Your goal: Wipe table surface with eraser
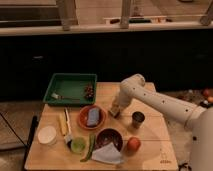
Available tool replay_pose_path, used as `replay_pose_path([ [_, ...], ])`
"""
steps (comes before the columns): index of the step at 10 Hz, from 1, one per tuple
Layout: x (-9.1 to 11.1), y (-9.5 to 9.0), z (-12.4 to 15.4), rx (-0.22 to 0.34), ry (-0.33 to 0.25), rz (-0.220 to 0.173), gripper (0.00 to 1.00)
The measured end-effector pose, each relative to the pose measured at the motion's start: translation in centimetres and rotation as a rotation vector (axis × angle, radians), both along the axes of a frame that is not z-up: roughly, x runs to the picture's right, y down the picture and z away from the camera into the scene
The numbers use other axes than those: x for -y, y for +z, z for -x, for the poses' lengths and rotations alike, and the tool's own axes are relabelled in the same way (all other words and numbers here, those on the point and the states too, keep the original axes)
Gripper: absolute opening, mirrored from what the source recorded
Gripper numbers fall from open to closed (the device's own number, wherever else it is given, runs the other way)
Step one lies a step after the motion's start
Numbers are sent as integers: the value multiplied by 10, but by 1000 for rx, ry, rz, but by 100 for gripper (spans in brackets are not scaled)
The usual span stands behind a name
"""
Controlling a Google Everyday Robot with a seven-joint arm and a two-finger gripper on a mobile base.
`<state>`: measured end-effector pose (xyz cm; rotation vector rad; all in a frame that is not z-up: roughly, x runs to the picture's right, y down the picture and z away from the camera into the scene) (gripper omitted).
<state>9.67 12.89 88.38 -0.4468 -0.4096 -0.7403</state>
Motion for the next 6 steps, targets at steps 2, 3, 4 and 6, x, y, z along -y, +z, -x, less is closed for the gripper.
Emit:
replay_pose_path([
  [2,-4,6,-16,-41,2,13,0],
  [3,2,13,-25,-73,17,12,0],
  [4,9,19,-29,-96,30,13,0],
  [6,25,29,-31,-126,39,5,0],
])
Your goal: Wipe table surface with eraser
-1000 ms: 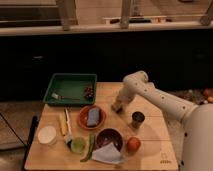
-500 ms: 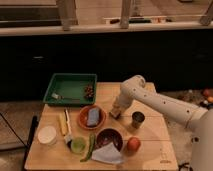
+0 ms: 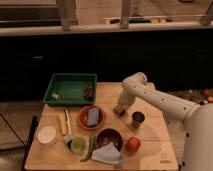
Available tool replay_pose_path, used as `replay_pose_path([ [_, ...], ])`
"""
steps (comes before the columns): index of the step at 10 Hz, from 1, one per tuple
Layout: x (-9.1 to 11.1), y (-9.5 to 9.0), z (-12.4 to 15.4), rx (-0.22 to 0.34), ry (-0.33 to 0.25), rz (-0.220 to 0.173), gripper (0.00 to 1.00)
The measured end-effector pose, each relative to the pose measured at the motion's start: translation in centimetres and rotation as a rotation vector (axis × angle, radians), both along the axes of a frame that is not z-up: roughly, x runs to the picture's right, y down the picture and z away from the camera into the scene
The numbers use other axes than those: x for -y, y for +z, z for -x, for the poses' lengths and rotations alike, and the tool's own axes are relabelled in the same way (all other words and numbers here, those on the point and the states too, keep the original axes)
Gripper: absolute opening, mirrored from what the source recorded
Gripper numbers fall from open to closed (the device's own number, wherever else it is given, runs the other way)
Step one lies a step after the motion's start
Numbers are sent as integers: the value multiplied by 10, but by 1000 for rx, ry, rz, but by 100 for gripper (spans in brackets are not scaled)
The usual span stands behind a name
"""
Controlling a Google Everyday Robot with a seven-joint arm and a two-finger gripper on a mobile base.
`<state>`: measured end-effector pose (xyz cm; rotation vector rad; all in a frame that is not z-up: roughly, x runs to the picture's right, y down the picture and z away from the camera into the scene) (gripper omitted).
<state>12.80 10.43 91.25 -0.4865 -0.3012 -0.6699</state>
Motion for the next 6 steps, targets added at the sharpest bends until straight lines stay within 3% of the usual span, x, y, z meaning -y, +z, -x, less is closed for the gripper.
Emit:
replay_pose_path([
  [2,13,7,13,-1,-11,-3,0],
  [6,4,-8,53,62,-95,-3,0],
])
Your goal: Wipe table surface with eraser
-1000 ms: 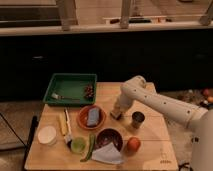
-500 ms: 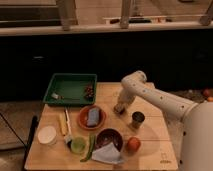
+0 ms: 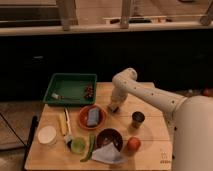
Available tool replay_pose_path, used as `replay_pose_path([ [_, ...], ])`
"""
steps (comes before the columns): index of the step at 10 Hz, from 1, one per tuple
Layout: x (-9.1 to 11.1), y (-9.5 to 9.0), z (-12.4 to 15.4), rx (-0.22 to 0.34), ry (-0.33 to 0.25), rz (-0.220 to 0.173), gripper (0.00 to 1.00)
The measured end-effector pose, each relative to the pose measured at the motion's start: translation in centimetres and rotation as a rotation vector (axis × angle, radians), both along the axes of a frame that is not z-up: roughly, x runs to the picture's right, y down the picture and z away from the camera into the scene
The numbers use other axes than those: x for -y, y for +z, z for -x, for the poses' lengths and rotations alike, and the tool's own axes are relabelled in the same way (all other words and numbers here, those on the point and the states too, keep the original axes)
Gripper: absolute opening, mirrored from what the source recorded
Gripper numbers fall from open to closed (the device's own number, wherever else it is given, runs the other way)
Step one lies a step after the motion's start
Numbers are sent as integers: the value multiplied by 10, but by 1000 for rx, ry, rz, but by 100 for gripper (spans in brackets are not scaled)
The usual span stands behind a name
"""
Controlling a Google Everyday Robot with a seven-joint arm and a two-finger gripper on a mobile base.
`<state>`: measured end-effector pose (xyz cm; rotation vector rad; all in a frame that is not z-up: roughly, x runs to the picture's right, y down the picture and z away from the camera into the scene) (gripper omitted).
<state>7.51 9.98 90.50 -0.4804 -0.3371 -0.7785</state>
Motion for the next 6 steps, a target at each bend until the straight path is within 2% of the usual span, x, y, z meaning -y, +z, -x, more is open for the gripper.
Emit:
replay_pose_path([
  [2,-17,-11,1,19,-46,4,0],
  [4,-22,-9,-18,-1,-43,11,0],
  [6,-20,-3,-48,-47,-5,23,0],
])
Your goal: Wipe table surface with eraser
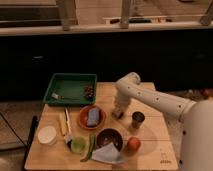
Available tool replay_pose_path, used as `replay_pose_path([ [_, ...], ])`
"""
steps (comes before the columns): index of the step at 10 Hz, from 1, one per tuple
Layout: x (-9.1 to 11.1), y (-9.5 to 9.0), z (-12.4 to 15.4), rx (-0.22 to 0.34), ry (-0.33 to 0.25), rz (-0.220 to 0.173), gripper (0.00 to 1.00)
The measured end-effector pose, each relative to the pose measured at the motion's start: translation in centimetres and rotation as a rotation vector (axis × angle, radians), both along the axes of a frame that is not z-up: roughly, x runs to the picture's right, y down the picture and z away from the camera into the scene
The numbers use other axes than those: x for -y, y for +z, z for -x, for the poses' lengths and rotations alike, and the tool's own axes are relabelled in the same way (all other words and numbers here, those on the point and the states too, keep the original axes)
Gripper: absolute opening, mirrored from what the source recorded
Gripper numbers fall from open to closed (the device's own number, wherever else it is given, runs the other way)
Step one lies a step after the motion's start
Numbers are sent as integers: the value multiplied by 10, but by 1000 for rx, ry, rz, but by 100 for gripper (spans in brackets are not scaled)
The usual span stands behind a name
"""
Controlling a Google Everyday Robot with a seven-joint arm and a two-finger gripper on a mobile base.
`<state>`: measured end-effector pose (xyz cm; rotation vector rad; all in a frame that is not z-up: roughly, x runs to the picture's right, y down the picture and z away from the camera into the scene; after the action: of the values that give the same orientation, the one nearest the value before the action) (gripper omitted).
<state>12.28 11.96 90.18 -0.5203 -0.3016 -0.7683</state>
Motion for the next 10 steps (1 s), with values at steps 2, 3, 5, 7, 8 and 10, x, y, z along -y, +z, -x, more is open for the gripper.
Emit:
replay_pose_path([
  [2,9,8,-8,-26,30,0,0],
  [3,18,13,-10,-40,49,-6,0],
  [5,31,18,1,-43,62,-18,0],
  [7,32,14,25,-13,37,-33,0],
  [8,28,7,37,12,18,-35,0],
  [10,12,-10,42,55,-33,-41,0],
])
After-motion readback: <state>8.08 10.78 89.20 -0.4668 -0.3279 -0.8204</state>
